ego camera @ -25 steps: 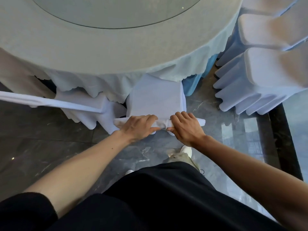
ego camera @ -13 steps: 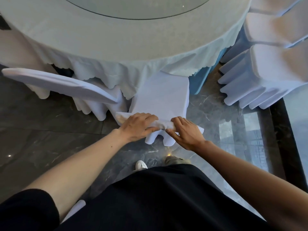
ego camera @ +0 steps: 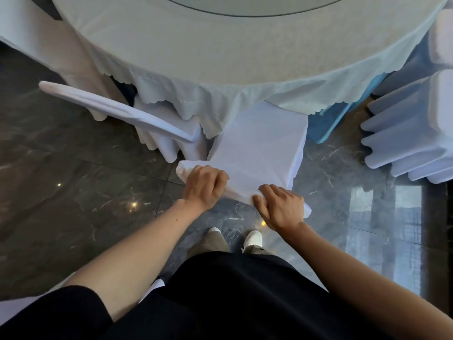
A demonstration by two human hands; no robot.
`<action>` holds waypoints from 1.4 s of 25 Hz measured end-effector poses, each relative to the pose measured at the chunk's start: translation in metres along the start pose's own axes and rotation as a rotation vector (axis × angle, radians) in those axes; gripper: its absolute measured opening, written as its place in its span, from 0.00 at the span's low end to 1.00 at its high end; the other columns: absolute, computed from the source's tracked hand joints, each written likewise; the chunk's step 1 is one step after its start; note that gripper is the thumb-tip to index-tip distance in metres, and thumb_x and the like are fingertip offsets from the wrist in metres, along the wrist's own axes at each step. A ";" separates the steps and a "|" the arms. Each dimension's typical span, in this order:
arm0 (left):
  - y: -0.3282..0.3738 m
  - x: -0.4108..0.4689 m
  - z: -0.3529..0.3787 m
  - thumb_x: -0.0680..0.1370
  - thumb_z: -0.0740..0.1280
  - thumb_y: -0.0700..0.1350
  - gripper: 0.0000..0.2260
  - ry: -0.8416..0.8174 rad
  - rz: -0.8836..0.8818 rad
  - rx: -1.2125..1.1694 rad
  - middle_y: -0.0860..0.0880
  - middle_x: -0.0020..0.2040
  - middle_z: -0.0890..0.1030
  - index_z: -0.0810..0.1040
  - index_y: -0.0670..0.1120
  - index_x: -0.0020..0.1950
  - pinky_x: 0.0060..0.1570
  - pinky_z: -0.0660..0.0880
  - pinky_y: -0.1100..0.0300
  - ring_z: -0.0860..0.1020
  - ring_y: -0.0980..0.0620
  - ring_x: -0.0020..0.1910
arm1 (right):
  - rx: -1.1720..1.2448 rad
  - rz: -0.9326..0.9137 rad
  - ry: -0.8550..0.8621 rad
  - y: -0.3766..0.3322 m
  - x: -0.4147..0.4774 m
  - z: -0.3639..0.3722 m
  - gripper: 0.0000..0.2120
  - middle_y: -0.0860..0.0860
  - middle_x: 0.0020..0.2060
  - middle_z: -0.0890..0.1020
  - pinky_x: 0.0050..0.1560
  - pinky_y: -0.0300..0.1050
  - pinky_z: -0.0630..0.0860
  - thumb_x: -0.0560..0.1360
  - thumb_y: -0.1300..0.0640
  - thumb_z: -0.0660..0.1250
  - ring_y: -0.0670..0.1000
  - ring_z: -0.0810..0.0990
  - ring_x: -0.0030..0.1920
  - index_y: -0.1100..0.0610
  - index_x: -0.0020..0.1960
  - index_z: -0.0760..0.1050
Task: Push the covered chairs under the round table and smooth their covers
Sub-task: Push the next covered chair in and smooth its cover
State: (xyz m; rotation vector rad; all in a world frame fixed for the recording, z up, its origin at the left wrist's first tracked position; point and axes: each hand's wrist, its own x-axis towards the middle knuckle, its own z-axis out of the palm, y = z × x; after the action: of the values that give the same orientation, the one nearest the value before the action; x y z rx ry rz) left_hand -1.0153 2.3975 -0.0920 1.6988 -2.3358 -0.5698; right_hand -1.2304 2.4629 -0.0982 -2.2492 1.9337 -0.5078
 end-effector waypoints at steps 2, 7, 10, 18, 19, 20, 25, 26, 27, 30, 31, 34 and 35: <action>-0.001 0.008 0.001 0.76 0.46 0.50 0.26 0.034 -0.029 -0.002 0.45 0.37 0.84 0.82 0.44 0.38 0.48 0.68 0.50 0.78 0.42 0.39 | 0.028 -0.015 0.036 0.003 0.008 0.005 0.26 0.48 0.27 0.75 0.24 0.42 0.65 0.81 0.41 0.49 0.53 0.74 0.26 0.55 0.38 0.75; -0.011 0.046 -0.007 0.75 0.46 0.49 0.26 0.072 -0.039 -0.014 0.45 0.38 0.85 0.83 0.43 0.39 0.47 0.70 0.48 0.79 0.40 0.39 | 0.017 0.003 0.100 0.008 0.047 0.013 0.26 0.49 0.25 0.73 0.25 0.41 0.63 0.81 0.42 0.49 0.53 0.72 0.24 0.55 0.35 0.73; -0.019 0.074 -0.013 0.74 0.43 0.50 0.28 0.021 -0.038 0.033 0.43 0.39 0.84 0.82 0.42 0.39 0.48 0.68 0.47 0.78 0.40 0.40 | -0.012 0.015 0.124 0.011 0.076 0.016 0.25 0.49 0.24 0.72 0.28 0.39 0.57 0.81 0.42 0.48 0.53 0.71 0.23 0.55 0.35 0.72; -0.037 0.136 -0.033 0.71 0.40 0.49 0.29 -0.010 0.019 0.133 0.41 0.36 0.82 0.80 0.40 0.41 0.44 0.63 0.52 0.74 0.39 0.39 | -0.046 0.076 0.120 0.017 0.144 0.029 0.26 0.50 0.26 0.74 0.31 0.39 0.56 0.80 0.40 0.45 0.55 0.72 0.24 0.54 0.35 0.72; -0.041 0.143 -0.036 0.70 0.40 0.49 0.28 -0.006 0.033 0.143 0.41 0.35 0.81 0.79 0.40 0.40 0.42 0.61 0.53 0.74 0.39 0.38 | -0.052 0.078 0.109 0.014 0.151 0.031 0.26 0.50 0.26 0.74 0.31 0.39 0.55 0.80 0.40 0.46 0.55 0.72 0.24 0.54 0.35 0.72; -0.042 0.144 -0.038 0.70 0.39 0.48 0.28 -0.005 0.055 0.149 0.40 0.34 0.81 0.79 0.39 0.40 0.41 0.59 0.54 0.73 0.39 0.37 | -0.049 0.079 0.098 0.013 0.152 0.031 0.26 0.50 0.26 0.74 0.31 0.39 0.55 0.79 0.41 0.46 0.55 0.72 0.24 0.54 0.35 0.71; -0.042 0.141 -0.041 0.74 0.42 0.49 0.23 0.037 0.069 0.139 0.43 0.27 0.75 0.72 0.40 0.33 0.39 0.59 0.54 0.70 0.41 0.30 | -0.013 -0.064 0.049 0.017 0.152 0.030 0.24 0.48 0.30 0.76 0.30 0.38 0.58 0.80 0.40 0.47 0.53 0.76 0.28 0.54 0.43 0.74; -0.041 0.140 -0.041 0.75 0.44 0.48 0.21 0.054 0.072 0.114 0.44 0.26 0.73 0.72 0.41 0.35 0.38 0.61 0.53 0.69 0.41 0.29 | 0.005 -0.118 0.044 0.018 0.150 0.030 0.23 0.48 0.33 0.78 0.29 0.39 0.61 0.80 0.40 0.49 0.52 0.77 0.30 0.54 0.46 0.75; -0.040 0.137 -0.042 0.76 0.46 0.48 0.18 0.075 0.079 0.083 0.45 0.25 0.72 0.71 0.42 0.36 0.38 0.64 0.53 0.69 0.42 0.28 | 0.011 -0.170 0.035 0.019 0.147 0.030 0.21 0.48 0.37 0.79 0.29 0.39 0.65 0.79 0.40 0.52 0.52 0.78 0.32 0.54 0.48 0.75; -0.038 0.132 -0.042 0.77 0.48 0.47 0.14 0.114 0.070 0.043 0.50 0.25 0.66 0.67 0.45 0.37 0.37 0.66 0.53 0.65 0.45 0.26 | 0.001 -0.224 -0.018 0.020 0.142 0.030 0.21 0.49 0.42 0.81 0.31 0.43 0.72 0.77 0.39 0.58 0.52 0.80 0.37 0.56 0.51 0.75; -0.035 0.129 -0.042 0.77 0.48 0.47 0.13 0.115 0.063 0.035 0.51 0.25 0.65 0.66 0.45 0.37 0.37 0.66 0.53 0.64 0.45 0.27 | -0.003 -0.217 -0.044 0.022 0.140 0.028 0.22 0.50 0.41 0.81 0.30 0.44 0.73 0.77 0.38 0.57 0.53 0.81 0.37 0.57 0.51 0.75; -0.025 0.116 -0.039 0.77 0.48 0.47 0.11 0.129 0.069 0.025 0.51 0.26 0.65 0.63 0.47 0.37 0.37 0.64 0.54 0.63 0.46 0.28 | -0.019 -0.225 -0.087 0.028 0.130 0.020 0.24 0.50 0.42 0.81 0.30 0.46 0.74 0.78 0.37 0.54 0.54 0.81 0.38 0.57 0.52 0.75; -0.026 0.115 -0.037 0.77 0.49 0.47 0.11 0.130 0.072 0.025 0.51 0.26 0.65 0.63 0.47 0.37 0.37 0.63 0.54 0.63 0.46 0.28 | -0.020 -0.226 -0.092 0.029 0.129 0.021 0.24 0.49 0.42 0.81 0.30 0.45 0.73 0.78 0.37 0.54 0.53 0.81 0.39 0.56 0.52 0.74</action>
State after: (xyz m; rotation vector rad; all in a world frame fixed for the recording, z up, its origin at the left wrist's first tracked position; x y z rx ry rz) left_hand -1.0157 2.2753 -0.0764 1.6030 -2.3108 -0.4066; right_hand -1.2350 2.3292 -0.1051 -2.4712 1.6592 -0.4036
